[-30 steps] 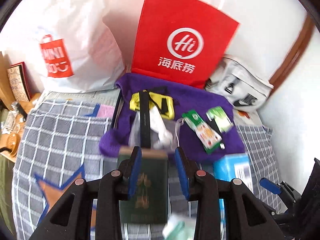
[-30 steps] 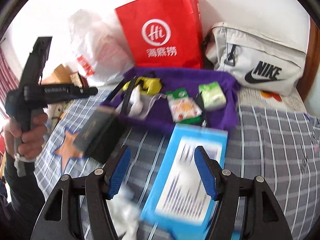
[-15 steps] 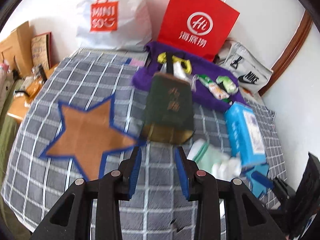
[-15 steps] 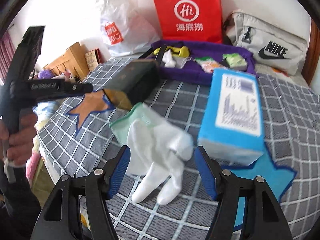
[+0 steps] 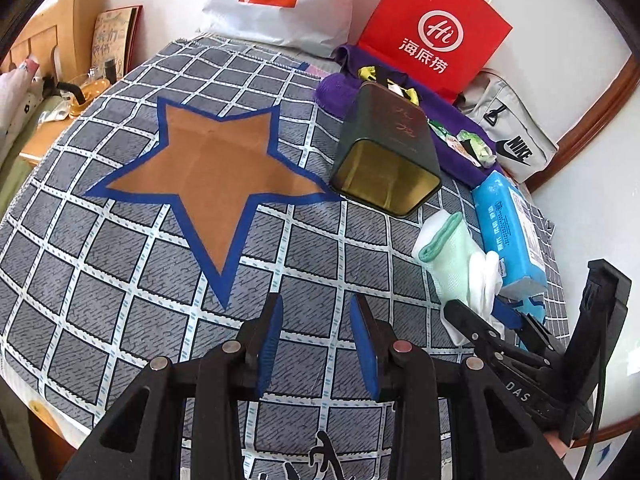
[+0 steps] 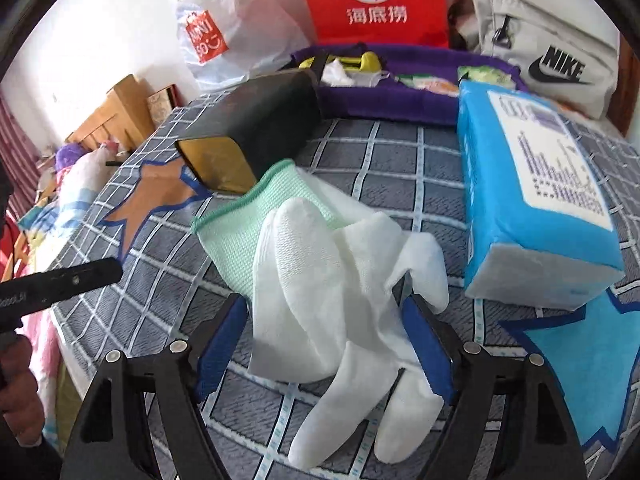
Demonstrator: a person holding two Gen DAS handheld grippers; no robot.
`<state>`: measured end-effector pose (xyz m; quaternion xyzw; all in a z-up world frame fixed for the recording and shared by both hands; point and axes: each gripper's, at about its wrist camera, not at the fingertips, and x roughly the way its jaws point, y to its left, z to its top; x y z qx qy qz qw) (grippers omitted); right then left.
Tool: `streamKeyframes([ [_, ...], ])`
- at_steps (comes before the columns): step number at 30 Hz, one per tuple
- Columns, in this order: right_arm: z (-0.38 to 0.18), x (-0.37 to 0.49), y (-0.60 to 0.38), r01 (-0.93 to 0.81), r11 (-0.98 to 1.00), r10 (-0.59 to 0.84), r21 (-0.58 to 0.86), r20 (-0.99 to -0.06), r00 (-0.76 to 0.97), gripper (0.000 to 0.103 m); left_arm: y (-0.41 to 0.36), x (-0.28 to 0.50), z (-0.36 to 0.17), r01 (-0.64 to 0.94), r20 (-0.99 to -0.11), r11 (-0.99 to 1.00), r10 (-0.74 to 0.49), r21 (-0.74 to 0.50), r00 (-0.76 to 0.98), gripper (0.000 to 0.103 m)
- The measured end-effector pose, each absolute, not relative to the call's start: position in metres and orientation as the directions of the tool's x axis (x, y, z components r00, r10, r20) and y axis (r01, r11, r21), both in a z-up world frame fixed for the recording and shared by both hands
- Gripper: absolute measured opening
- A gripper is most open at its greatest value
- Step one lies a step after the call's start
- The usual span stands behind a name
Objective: Organize soft objects
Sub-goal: 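Grasp the white gloves with the right tool while the left tool grasps the white sponge block, then lift the white gloves with the right tool while the left tool lifts the sponge block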
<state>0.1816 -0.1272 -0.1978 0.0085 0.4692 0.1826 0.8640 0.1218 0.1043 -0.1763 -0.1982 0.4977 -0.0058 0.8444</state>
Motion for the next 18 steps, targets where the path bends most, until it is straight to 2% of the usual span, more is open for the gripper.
streamKeyframes([
  [1,-0.199,0.181,-0.126,-0.307,0.935,0.318,0.18,-0.81,0.493,0.079,0.103,0.123,-0.176,-0.185,-0.838,0.922,-0.209,-0.341,0.504,0.033],
  [2,-0.199,0.181,-0.125,-0.306,0.937,0.31,0.17,-0.81,0.499,0.074,0.102,0.123,-0.176,-0.18,-0.837,0.923,-0.21,-0.34,0.505,0.033],
  [3,-0.199,0.179,-0.126,-0.31,0.937,0.304,0.158,-0.807,0.507,0.062,0.1,0.124,-0.176,-0.172,-0.837,0.925,-0.212,-0.338,0.505,0.033],
  [4,-0.199,0.178,-0.126,-0.315,0.937,0.302,0.152,-0.807,0.507,0.056,0.097,0.125,-0.175,-0.164,-0.836,0.928,-0.213,-0.336,0.506,0.033],
  [6,-0.198,0.173,-0.129,-0.333,0.932,0.304,0.143,-0.809,0.503,0.037,0.09,0.127,-0.175,-0.145,-0.834,0.932,-0.218,-0.331,0.507,0.033],
  [9,-0.194,0.163,-0.141,-0.36,0.909,0.369,0.21,-0.806,0.463,0.023,0.08,0.132,-0.175,-0.126,-0.835,0.938,-0.222,-0.324,0.503,0.033],
  [12,-0.189,0.148,-0.148,-0.383,0.893,0.404,0.236,-0.794,0.454,0.021,0.064,0.137,-0.175,-0.09,-0.834,0.943,-0.236,-0.321,0.499,0.05],
  [18,-0.178,0.117,-0.174,-0.41,0.884,0.421,0.225,-0.764,0.488,0.021,0.033,0.149,-0.17,-0.008,-0.822,0.947,-0.273,-0.32,0.499,0.054],
])
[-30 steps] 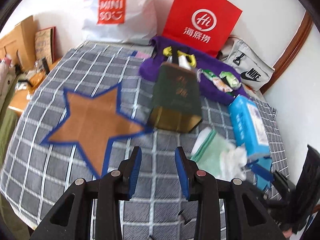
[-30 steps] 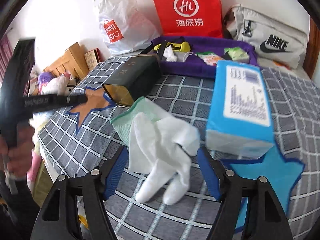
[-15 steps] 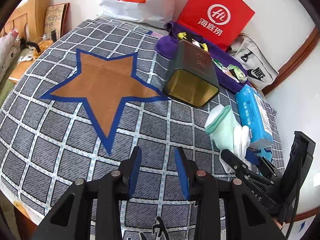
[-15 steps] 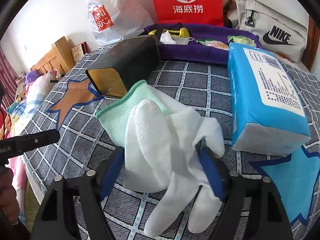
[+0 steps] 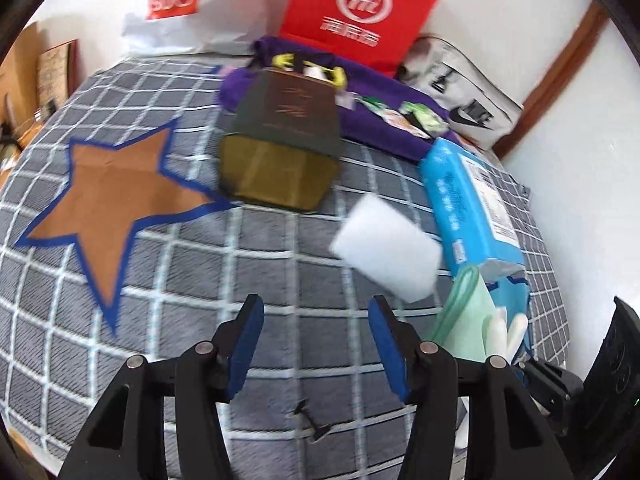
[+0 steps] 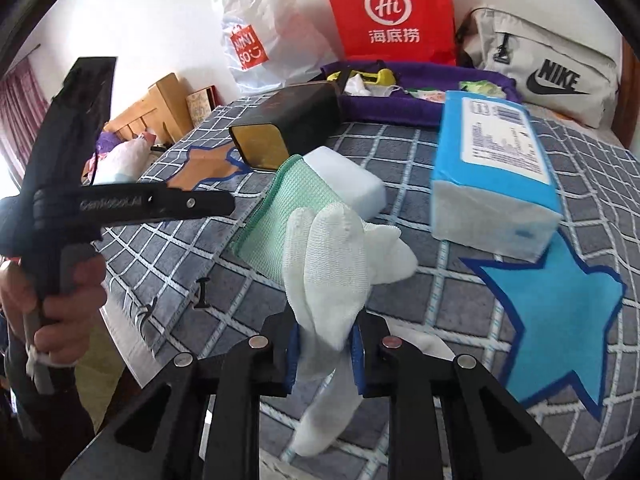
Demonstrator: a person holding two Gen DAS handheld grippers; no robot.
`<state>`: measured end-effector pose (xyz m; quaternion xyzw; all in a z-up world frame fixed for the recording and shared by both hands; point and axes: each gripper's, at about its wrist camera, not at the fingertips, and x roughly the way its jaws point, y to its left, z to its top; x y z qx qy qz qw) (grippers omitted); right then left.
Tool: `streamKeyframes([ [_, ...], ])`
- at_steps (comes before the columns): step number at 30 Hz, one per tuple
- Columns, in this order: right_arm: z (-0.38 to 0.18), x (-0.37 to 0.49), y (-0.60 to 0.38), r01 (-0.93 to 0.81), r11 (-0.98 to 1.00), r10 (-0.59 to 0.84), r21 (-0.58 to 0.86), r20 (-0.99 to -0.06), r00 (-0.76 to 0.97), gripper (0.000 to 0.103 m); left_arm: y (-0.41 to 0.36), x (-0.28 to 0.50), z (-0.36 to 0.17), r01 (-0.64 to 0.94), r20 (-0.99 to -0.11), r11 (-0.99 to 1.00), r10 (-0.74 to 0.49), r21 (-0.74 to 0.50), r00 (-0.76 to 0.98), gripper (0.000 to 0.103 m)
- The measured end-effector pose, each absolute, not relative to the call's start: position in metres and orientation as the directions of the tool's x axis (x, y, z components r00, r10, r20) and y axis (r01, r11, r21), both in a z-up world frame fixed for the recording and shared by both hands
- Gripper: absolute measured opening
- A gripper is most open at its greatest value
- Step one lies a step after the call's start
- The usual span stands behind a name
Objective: Organize soft objects
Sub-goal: 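Lift the white gloves with the right tool while the left tool lifts the sponge block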
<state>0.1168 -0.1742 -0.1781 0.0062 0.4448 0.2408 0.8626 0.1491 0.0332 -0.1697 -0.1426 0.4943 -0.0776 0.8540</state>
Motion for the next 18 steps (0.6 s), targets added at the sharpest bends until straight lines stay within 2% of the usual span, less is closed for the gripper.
streamKeyframes([
  [6,-0.182,0.11,-0.216,-0.309,0.925,0.359,0.22,-0.769,0.529,0.022,-0.003,0.166,-0.167,0.088,-0.833,0.958,-0.282,-0.274,0.476,0.055],
  [10,-0.187,0.111,-0.238,-0.253,0.948,0.307,0.194,-0.772,0.557,0.022,-0.016,0.177,-0.168,0.125,-0.836,0.952,-0.304,-0.278,0.456,0.06],
  [18,-0.198,0.114,-0.249,-0.237,0.946,0.32,0.222,-0.767,0.556,0.022,-0.037,0.193,-0.183,0.174,-0.865,0.958,-0.28,-0.226,0.417,0.067],
])
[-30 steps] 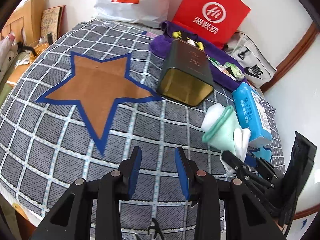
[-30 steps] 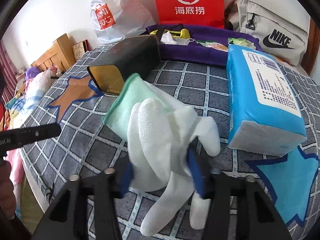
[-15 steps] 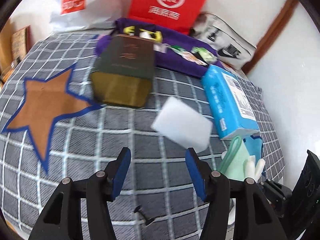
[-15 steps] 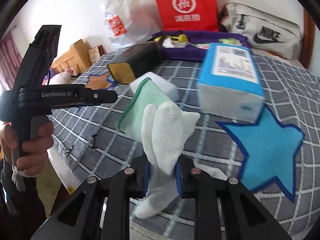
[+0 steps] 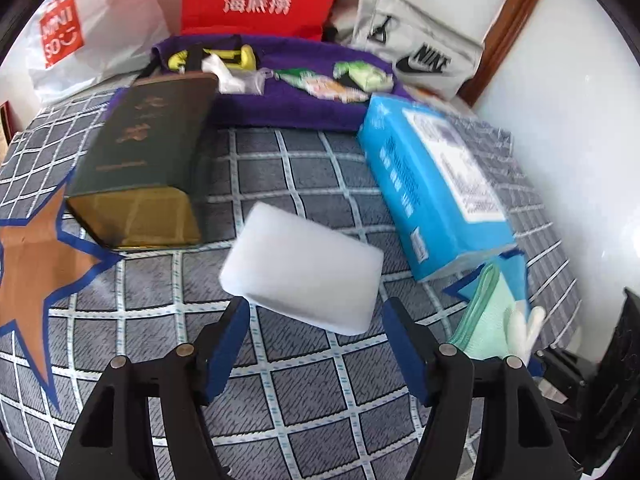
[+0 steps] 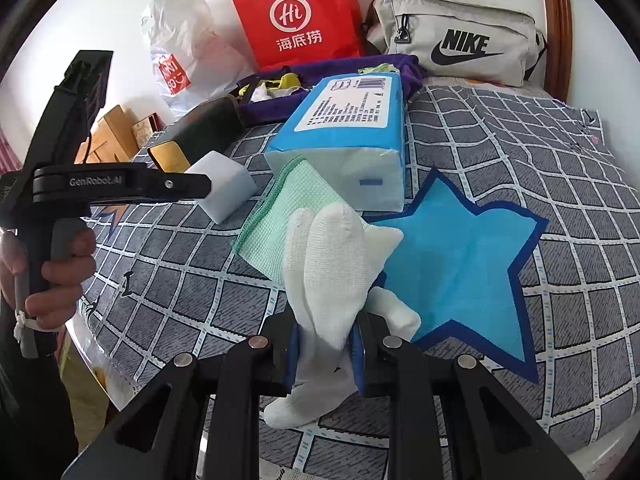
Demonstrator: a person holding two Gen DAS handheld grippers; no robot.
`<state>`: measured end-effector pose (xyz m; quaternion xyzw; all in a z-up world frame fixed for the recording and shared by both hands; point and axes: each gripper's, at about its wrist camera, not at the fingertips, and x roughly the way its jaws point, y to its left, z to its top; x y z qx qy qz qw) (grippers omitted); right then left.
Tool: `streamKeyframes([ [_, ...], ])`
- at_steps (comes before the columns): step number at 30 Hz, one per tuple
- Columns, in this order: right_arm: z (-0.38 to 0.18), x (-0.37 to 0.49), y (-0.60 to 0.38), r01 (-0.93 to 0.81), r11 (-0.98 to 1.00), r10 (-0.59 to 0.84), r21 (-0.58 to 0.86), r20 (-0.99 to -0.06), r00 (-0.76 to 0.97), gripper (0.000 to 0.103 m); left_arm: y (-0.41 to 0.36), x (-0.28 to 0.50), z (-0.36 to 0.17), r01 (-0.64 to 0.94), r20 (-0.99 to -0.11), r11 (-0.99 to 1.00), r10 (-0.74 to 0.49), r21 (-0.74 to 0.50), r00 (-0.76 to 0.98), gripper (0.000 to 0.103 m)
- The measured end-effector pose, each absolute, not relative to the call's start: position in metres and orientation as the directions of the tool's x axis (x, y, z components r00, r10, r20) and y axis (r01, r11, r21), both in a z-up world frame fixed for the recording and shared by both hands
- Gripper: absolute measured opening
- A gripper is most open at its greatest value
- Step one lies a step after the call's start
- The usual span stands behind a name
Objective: Organize soft objects
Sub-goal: 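Lift the white gloves with the right tool while the left tool lifts the sponge block, then carry the gloves with the right tool while the left tool carries the sponge block to the towel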
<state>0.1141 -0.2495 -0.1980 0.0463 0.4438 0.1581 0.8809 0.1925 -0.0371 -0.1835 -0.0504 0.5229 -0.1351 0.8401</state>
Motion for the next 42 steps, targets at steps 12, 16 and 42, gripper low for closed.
streamKeyframes([
  [12,-0.203,0.116,-0.246,-0.245,0.944,0.324,0.222,-0.771,0.549,0.022,-0.057,0.194,-0.195,0.13,-0.89,0.989,-0.127,-0.078,0.438,0.059],
  [16,-0.202,0.114,-0.243,-0.244,0.949,0.305,0.199,-0.775,0.554,0.022,-0.042,0.191,-0.192,0.119,-0.881,0.977,-0.21,-0.176,0.423,0.049],
  [42,-0.191,0.097,-0.229,-0.235,0.959,0.266,0.158,-0.787,0.557,0.022,0.03,0.124,-0.168,0.03,-0.84,0.98,-0.183,-0.196,0.51,0.03],
])
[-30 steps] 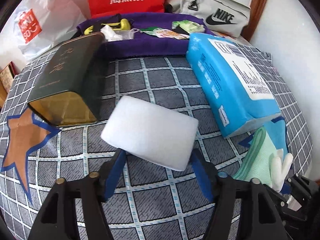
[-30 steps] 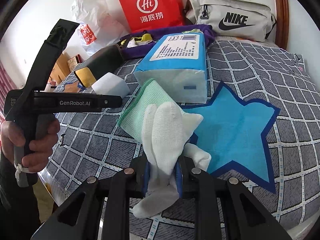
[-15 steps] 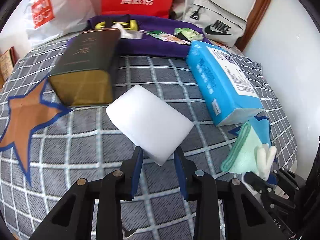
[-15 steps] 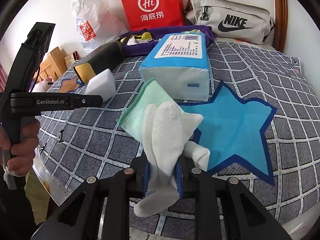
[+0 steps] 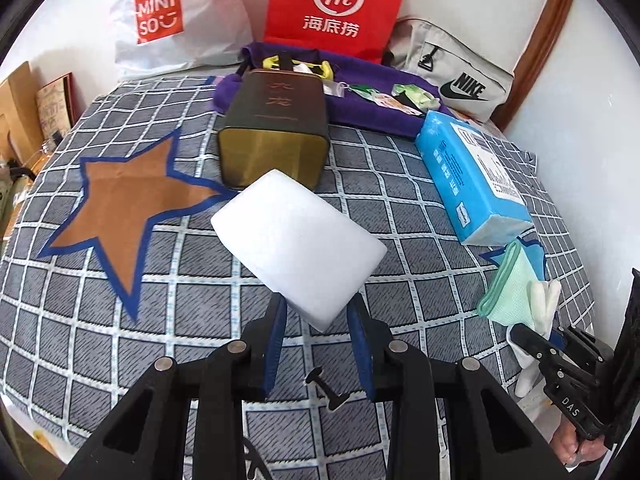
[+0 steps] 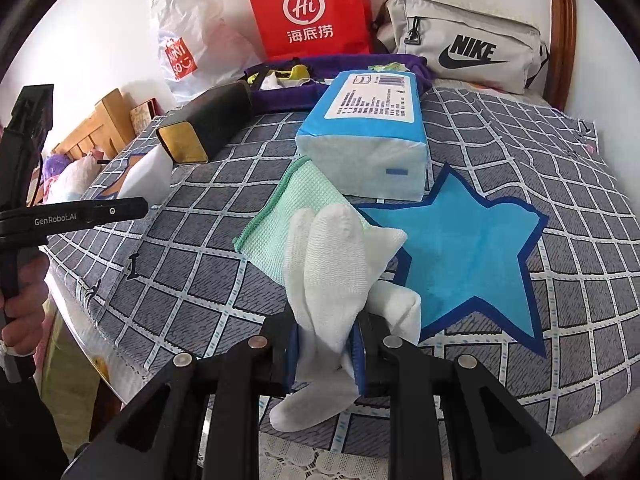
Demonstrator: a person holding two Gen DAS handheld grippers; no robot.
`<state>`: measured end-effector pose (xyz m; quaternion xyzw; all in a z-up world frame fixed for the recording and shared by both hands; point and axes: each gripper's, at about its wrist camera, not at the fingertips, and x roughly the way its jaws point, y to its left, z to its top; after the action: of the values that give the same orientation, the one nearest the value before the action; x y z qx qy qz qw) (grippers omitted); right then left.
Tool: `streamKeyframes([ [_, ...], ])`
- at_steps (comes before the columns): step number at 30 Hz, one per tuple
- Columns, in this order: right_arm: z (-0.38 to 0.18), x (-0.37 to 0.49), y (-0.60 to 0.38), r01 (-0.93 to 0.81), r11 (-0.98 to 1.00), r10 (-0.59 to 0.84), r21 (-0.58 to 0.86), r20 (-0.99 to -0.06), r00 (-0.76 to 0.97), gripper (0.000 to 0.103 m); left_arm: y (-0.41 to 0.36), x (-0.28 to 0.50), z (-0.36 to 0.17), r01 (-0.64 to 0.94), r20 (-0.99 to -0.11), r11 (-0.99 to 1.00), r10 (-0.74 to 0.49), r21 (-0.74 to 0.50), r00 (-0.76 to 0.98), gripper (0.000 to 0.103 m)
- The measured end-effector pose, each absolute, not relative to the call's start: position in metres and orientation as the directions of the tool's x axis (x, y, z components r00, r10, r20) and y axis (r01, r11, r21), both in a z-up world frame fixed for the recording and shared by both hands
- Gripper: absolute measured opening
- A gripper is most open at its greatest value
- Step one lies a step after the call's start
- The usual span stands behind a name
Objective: Organize soft objects
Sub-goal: 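Carry the gloves with the right tool while the left tool carries the sponge block to the towel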
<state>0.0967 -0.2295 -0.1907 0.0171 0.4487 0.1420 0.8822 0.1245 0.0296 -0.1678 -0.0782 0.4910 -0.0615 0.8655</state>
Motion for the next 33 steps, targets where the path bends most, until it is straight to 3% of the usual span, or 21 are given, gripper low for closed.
streamKeyframes([
  [33,-0.085,0.165,-0.212,-0.304,0.942,0.308,0.14,-0.718,0.624,0.022,0.036,0.175,-0.079,-0.011,-0.773,0.976,-0.166,-0.218,0.613,0.03],
])
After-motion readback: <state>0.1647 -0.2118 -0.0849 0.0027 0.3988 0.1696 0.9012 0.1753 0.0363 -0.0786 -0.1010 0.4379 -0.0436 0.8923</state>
